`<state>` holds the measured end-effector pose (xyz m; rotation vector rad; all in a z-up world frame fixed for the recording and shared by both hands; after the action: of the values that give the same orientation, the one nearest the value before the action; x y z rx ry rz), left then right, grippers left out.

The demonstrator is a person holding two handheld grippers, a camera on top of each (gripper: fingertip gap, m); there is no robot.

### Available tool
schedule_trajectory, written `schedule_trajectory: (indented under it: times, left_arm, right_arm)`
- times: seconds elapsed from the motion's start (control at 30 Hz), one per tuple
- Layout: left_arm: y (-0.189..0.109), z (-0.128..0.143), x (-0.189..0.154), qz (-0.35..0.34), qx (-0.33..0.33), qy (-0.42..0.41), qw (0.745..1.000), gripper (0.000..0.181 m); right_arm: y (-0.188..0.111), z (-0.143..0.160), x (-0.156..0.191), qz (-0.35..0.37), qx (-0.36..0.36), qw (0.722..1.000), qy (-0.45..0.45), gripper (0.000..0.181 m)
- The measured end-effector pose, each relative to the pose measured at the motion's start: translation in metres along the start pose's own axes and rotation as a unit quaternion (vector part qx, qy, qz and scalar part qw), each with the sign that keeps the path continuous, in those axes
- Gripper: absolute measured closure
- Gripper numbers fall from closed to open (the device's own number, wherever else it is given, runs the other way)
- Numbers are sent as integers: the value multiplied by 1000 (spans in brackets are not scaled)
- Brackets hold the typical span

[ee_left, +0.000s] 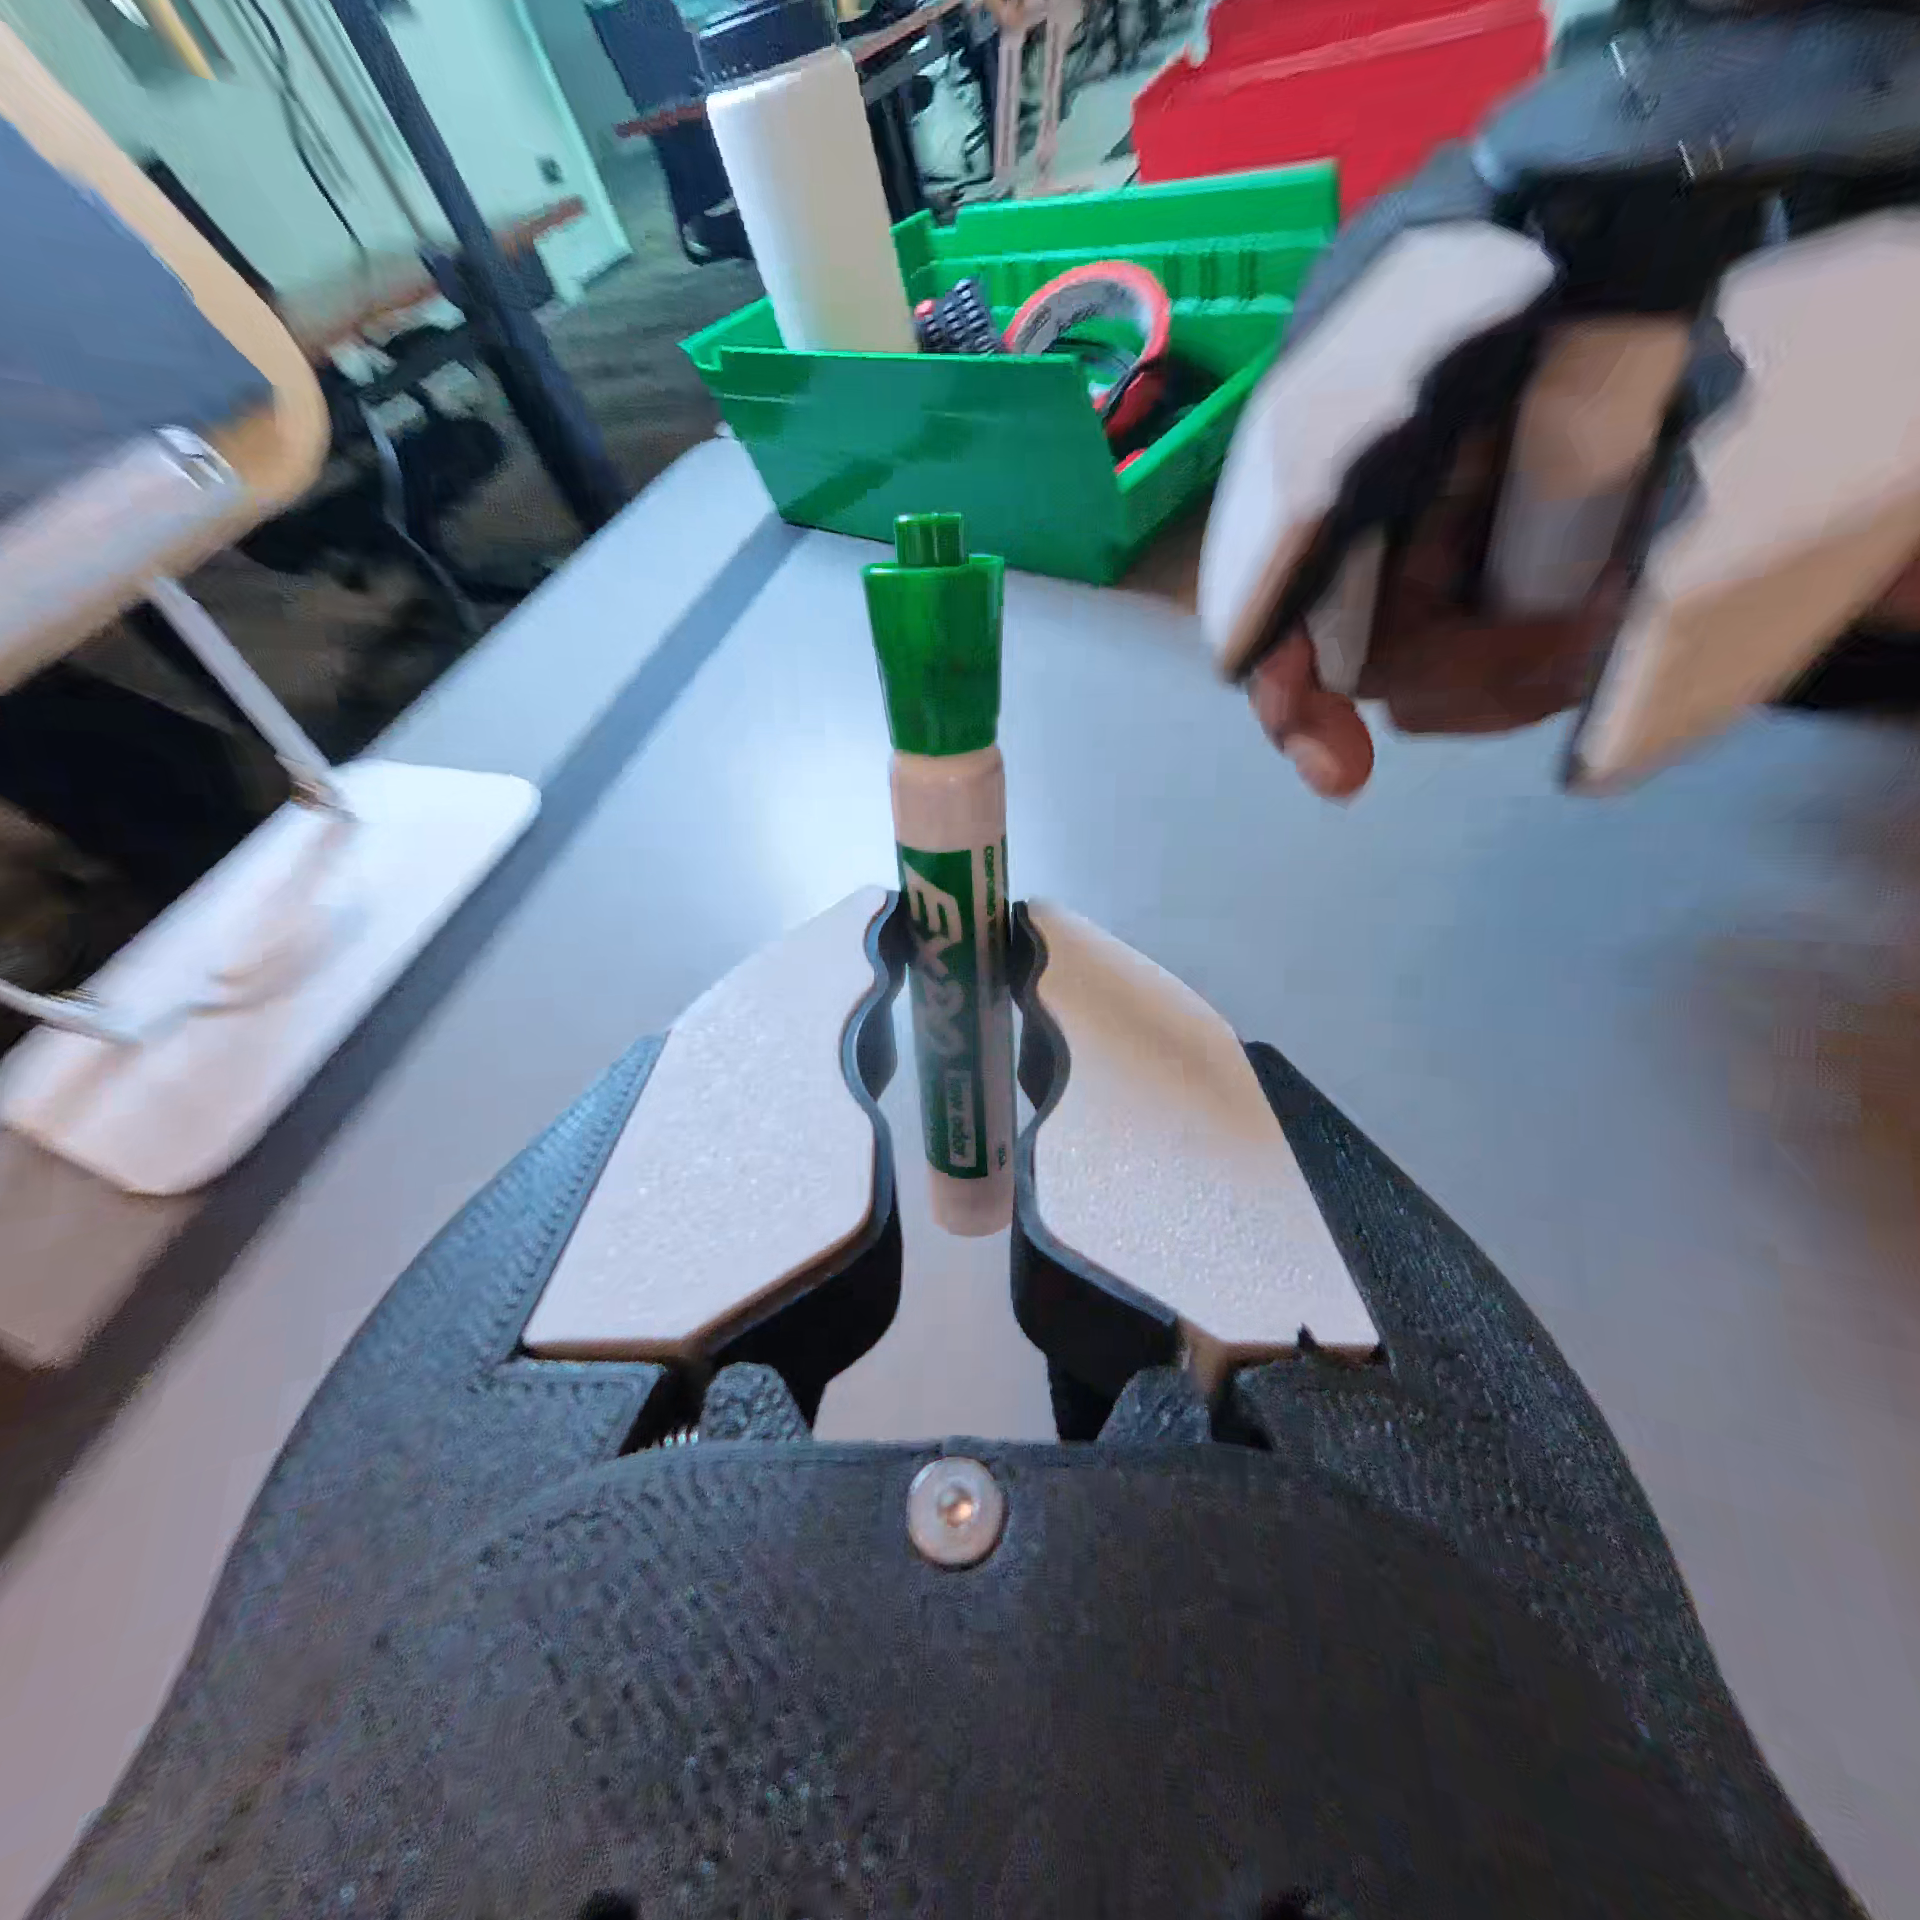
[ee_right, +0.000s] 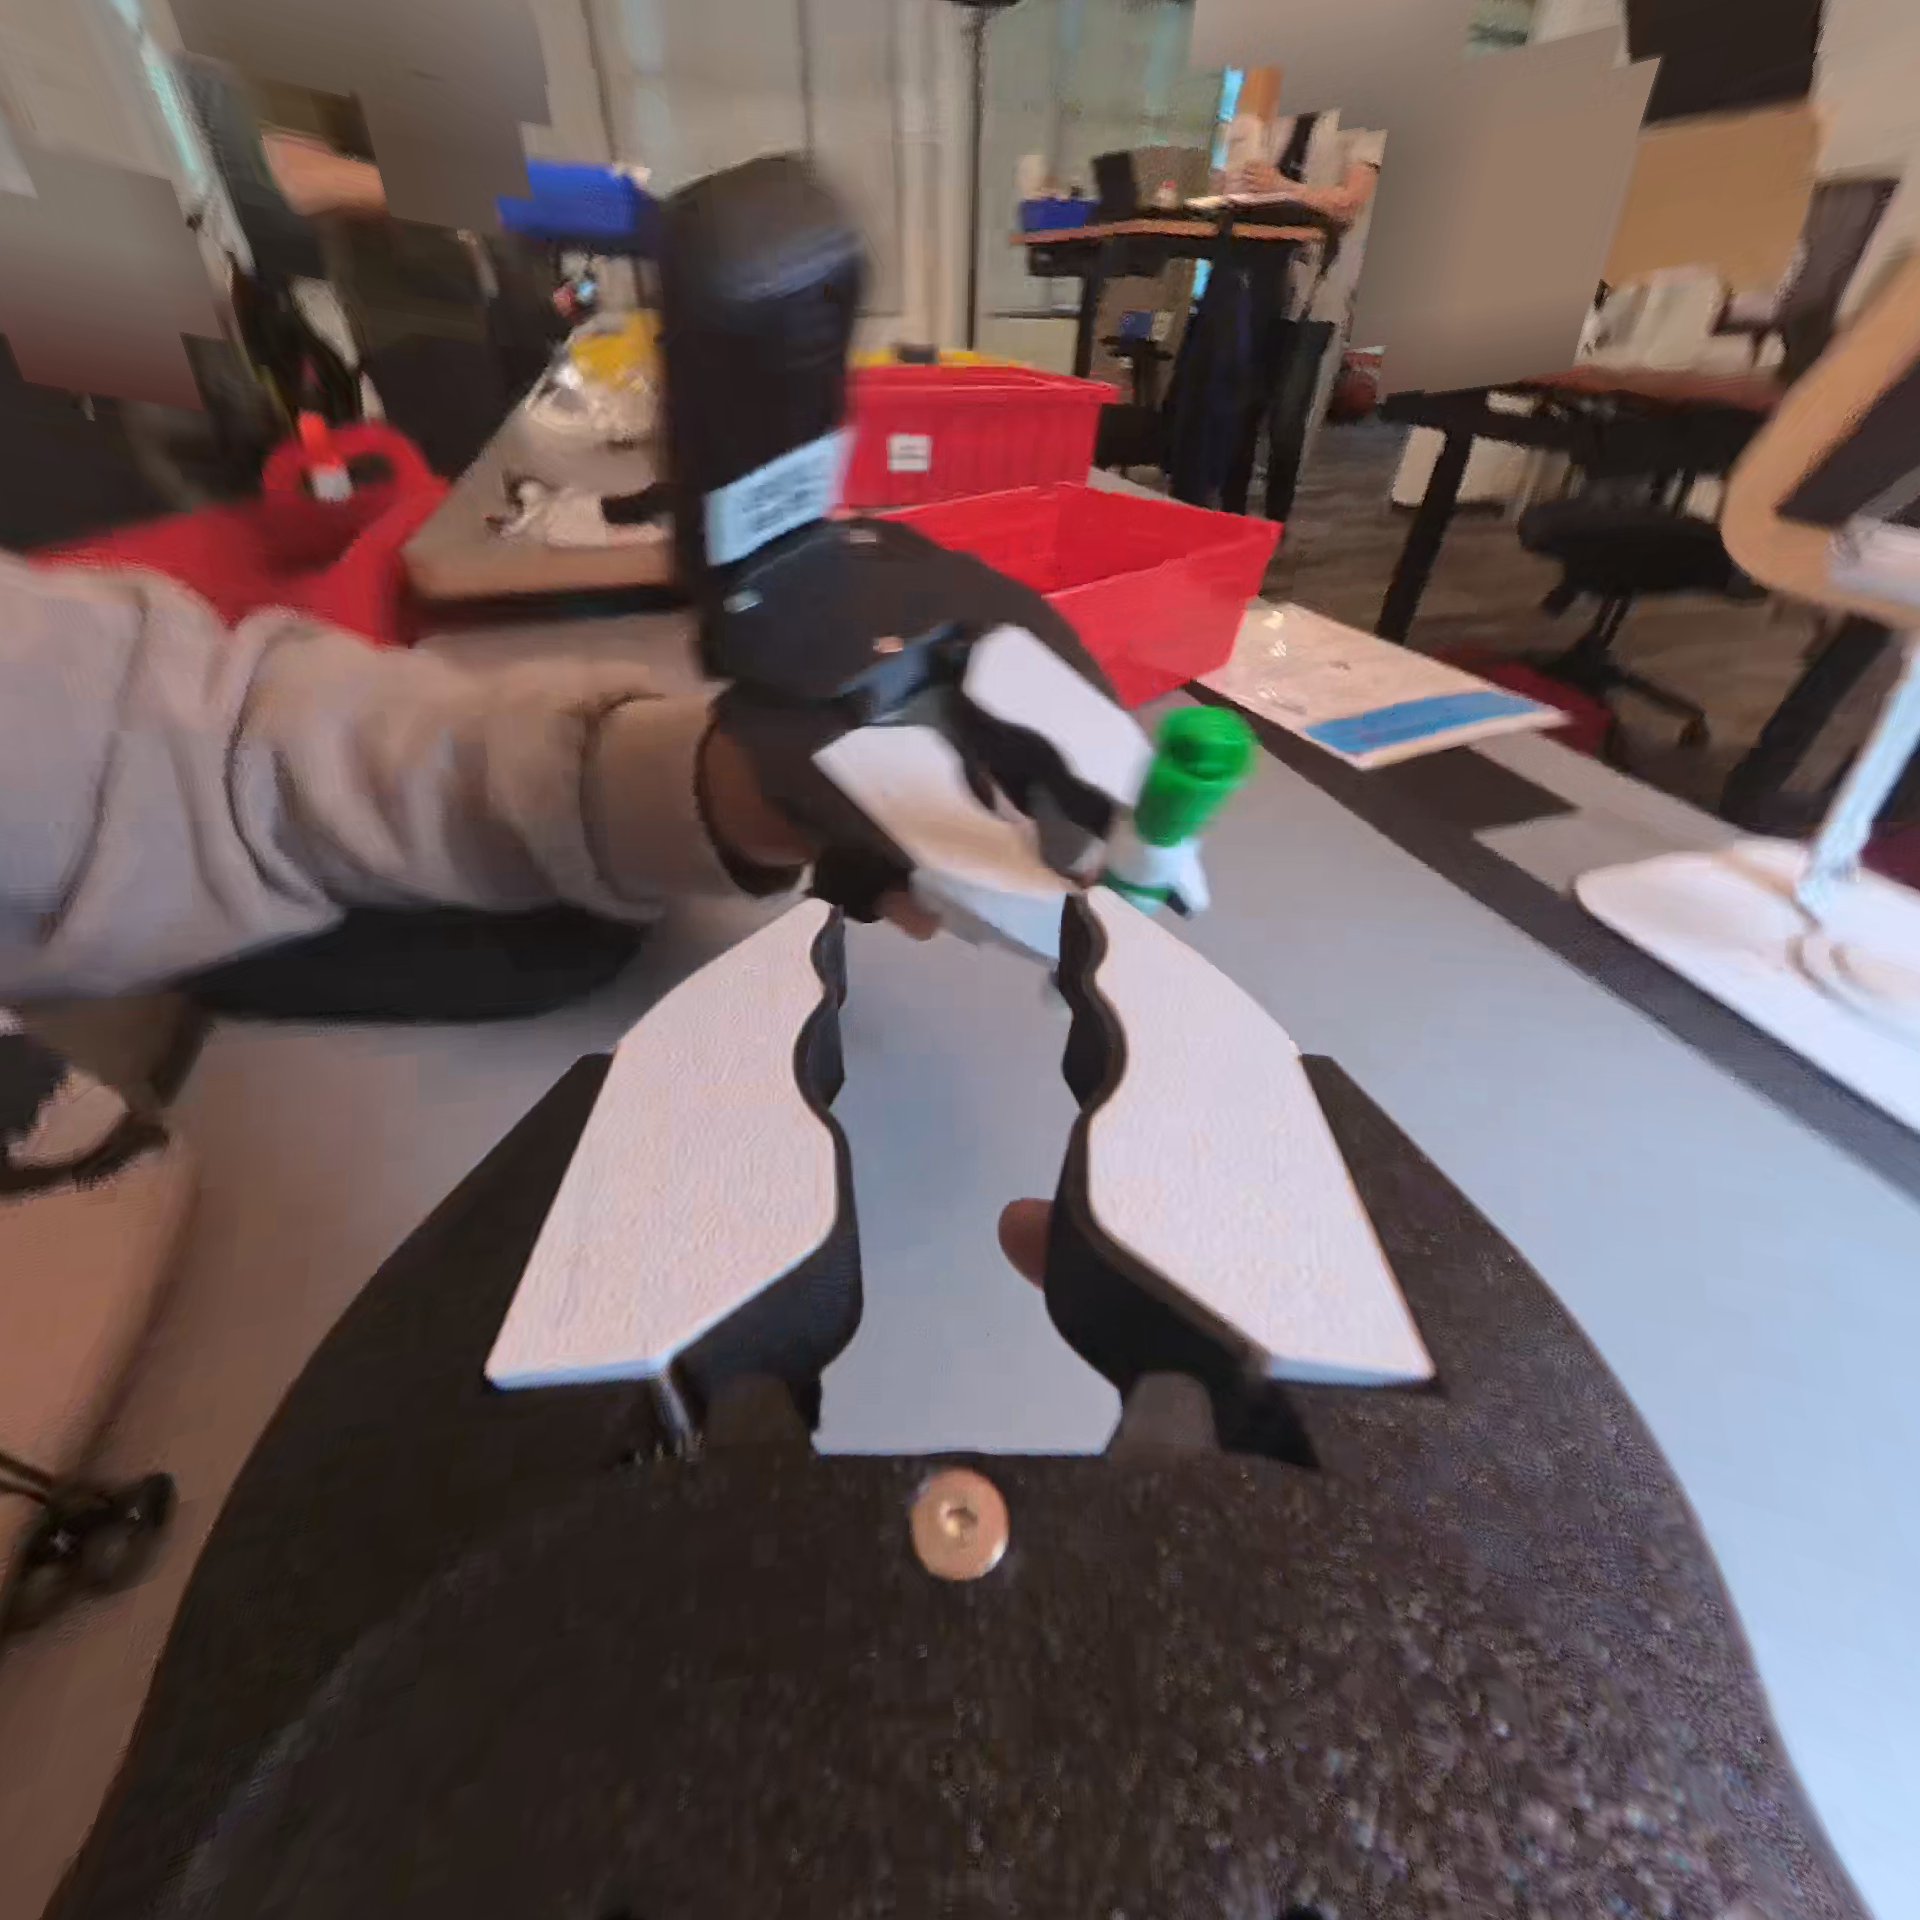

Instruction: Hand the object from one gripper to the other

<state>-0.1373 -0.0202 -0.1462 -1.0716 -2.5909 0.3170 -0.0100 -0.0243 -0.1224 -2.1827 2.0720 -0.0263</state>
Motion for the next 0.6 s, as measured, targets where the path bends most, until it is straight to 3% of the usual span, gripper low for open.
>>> schedule_trajectory:
  times: [0.07,0.13,0.2,0.27,0.33,0.4,0.5,0.57,0.6]
  left_arm:
    - [-1,-3,-6,-45,8,96,994,162]
    - [1,-1,-13,-65,27,168,983,162]
    - [7,2,-22,-65,50,217,973,162]
    - [11,5,-31,-55,62,242,967,162]
    - [12,6,-31,-54,61,244,966,162]
    - [11,5,-28,-32,51,187,981,161]
    - [5,1,-11,12,12,30,999,149]
    - [0,0,3,66,-24,-119,990,144]
    - [-2,0,9,100,-40,-204,973,142]
  right_arm:
    - [-6,4,-19,28,18,998,51,137]
    - [-7,10,-26,53,43,997,33,133]
    - [-4,13,-21,56,60,997,-11,137]
    - [0,15,-12,58,70,993,-79,161]
    - [1,14,-5,83,80,978,-173,162]
    - [1,12,2,108,92,950,-276,162]
    - [-1,13,9,165,108,872,-447,162]
    - [-2,12,10,211,102,807,-542,162]
    - [-2,12,9,229,105,775,-580,162]
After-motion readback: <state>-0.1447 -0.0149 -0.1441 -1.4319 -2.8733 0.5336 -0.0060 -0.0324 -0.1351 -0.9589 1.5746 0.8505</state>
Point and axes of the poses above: each gripper's, where its closed fingertips meet, y out along the fingers, z out of its underside, x = y × z across the jaws, the point moved 6 cm from there along -y, back along the fingers, and after that the axes turned 4 degrees about -y, right-handed, at the moved point
